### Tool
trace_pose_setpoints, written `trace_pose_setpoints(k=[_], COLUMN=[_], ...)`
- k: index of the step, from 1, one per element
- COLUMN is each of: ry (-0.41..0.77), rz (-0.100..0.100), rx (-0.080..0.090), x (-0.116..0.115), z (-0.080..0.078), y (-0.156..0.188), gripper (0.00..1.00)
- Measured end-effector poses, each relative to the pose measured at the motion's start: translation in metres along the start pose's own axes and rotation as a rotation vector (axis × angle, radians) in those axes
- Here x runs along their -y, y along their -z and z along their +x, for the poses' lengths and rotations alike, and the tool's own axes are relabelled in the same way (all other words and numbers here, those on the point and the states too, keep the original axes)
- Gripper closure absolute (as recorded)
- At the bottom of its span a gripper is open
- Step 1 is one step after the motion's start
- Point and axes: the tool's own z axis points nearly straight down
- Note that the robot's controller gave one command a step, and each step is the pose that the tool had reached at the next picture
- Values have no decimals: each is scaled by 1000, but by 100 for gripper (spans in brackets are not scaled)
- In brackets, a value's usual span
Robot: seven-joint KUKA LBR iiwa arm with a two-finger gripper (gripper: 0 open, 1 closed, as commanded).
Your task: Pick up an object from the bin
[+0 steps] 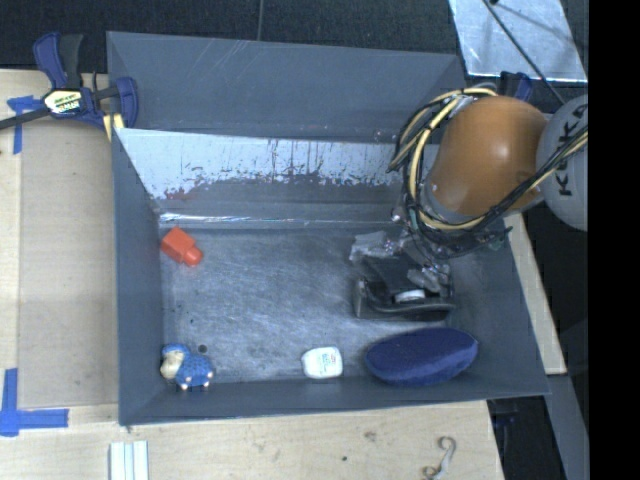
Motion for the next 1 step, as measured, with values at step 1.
trace_pose_setpoints(k=[1], ry=[-194], rz=[-9], rx=[-10], x=[-36], z=[60], y=[-6], gripper=[0])
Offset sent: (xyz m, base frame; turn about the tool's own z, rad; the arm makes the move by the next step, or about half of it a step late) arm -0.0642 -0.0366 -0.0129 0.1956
